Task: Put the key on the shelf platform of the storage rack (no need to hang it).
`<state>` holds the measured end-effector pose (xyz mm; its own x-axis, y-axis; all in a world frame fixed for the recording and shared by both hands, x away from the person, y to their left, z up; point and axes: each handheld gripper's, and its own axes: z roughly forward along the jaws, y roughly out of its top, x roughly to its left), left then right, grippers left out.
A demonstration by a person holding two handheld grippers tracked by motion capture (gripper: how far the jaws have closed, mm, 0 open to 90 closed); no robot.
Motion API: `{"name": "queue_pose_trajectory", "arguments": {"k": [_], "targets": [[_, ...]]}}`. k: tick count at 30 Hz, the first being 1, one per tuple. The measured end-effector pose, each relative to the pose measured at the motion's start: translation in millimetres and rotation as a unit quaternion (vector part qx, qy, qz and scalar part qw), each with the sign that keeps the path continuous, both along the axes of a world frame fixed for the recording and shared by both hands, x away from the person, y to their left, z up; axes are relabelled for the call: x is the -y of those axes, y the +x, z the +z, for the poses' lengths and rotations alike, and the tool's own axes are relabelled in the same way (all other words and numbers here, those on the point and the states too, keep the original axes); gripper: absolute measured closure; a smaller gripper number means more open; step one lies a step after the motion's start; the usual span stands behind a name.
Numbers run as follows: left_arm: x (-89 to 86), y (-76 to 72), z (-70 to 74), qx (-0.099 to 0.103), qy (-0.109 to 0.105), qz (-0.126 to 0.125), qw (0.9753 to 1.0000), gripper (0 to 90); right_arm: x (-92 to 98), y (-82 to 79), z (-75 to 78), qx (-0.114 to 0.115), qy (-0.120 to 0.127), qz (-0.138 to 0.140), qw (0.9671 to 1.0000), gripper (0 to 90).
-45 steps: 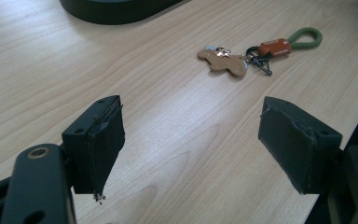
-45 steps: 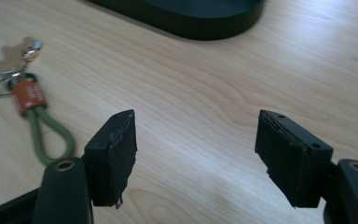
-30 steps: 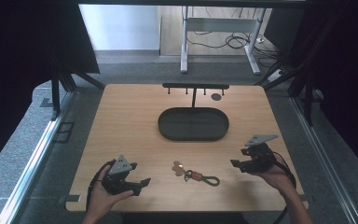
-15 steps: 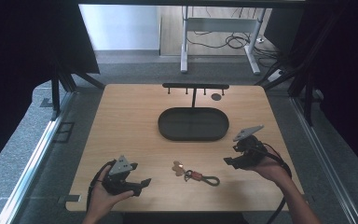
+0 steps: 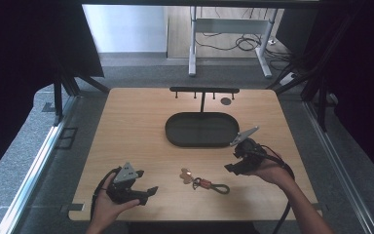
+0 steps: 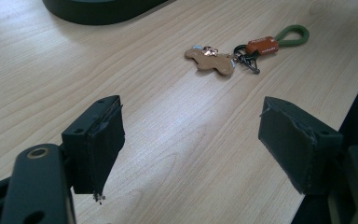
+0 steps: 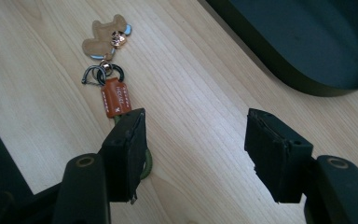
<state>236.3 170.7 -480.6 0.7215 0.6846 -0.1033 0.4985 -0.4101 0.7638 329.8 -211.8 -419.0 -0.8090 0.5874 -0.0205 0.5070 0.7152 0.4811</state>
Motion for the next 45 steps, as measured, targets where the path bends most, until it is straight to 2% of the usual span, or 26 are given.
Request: {"name": "queue_pose_trajectory", "arguments": {"k": [8, 25, 30, 35, 36, 37, 45], "targets": [[-0.2, -0.6, 0.9, 0.001, 0.000, -0.001, 1.0000, 22.5, -14.8, 3.1, -1.6, -0.013, -0.014, 0.013, 0.9997, 39.7], [2.8, -1.0, 0.0, -0.001, 0.000, -0.007, 1.0000, 22.5, -45.4, 9.0, -16.4, -0.043, -0.043, 0.047, 0.9970, 40.8], [1.8, -1.0, 0.5, 0.000, -0.002, -0.008, 1.0000, 22.5, -55.3, 10.1, -21.7, -0.051, -0.051, 0.065, 0.9953, 41.7], [2.1, -1.4, 0.7, 0.000, -0.002, -0.008, 1.0000, 22.5, -64.0, 11.3, -26.4, -0.062, -0.062, 0.071, 0.9936, 42.2], [2.2, -2.0, 1.3, 0.001, -0.003, -0.009, 1.0000, 22.5, -68.4, 11.9, -29.8, -0.069, -0.069, 0.078, 0.9921, 42.5], [2.2, -2.0, 1.3, 0.001, -0.003, -0.009, 1.0000, 22.5, -68.4, 11.9, -29.8, -0.069, -0.069, 0.078, 0.9921, 42.5], [0.5, -3.2, 3.7, 0.005, -0.006, -0.008, 0.9999, 22.5, -84.2, 11.4, -44.6, -0.091, -0.095, 0.101, 0.9862, 44.5]]}}
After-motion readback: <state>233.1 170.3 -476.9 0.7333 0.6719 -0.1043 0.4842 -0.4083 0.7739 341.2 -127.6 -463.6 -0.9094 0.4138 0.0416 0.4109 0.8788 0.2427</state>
